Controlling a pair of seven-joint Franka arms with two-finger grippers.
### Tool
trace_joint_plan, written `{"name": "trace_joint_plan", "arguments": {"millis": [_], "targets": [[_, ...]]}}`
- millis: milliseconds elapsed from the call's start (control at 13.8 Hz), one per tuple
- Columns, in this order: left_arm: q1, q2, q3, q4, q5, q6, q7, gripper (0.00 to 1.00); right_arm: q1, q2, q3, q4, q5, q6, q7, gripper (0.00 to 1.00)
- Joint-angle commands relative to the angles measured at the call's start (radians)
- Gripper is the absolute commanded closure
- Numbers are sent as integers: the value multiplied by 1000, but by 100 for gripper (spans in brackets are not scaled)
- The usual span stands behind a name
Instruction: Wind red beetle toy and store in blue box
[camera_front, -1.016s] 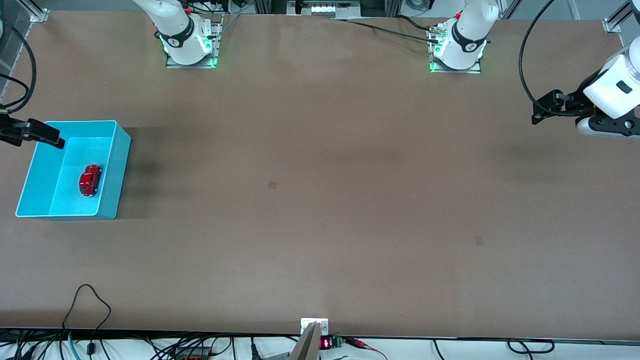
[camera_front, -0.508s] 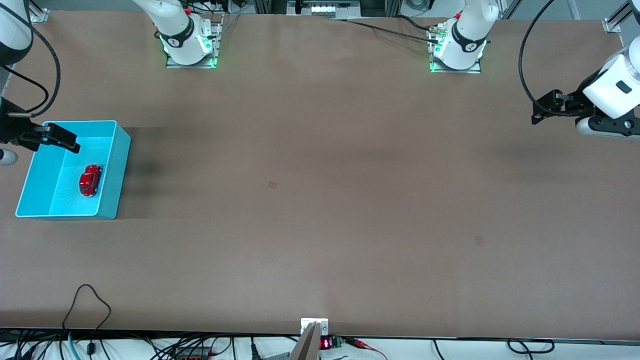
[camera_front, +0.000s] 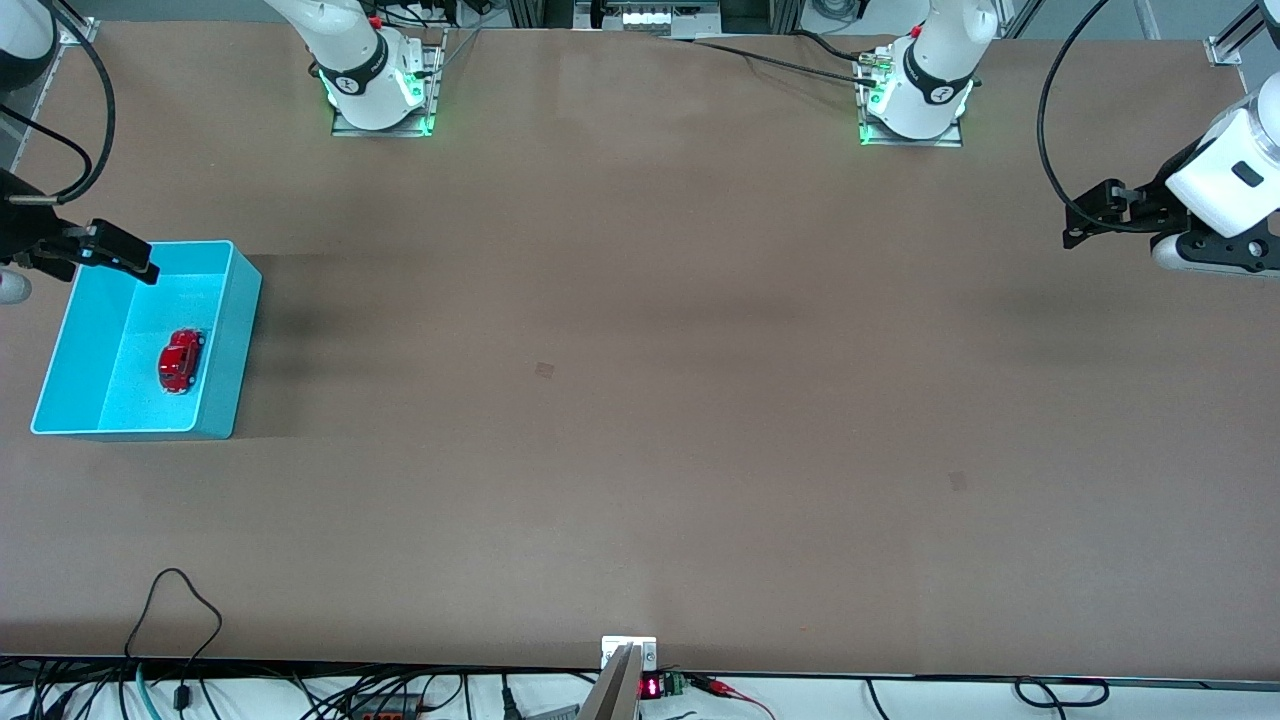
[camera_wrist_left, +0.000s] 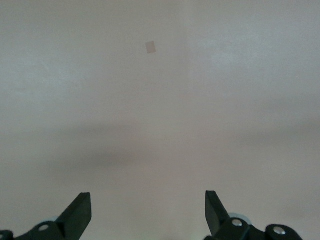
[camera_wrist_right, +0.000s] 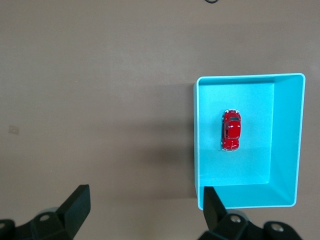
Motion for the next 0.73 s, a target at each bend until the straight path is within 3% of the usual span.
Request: {"name": "trace_joint_plan", "arguments": {"millis": [0, 653], "targets": [[6, 13, -3, 28, 0, -19, 20, 0, 6, -36, 19, 2, 2, -40, 16, 0], [5, 15, -3, 31, 1, -18, 20, 0, -2, -43, 13, 1, 2, -46, 17, 0]]}}
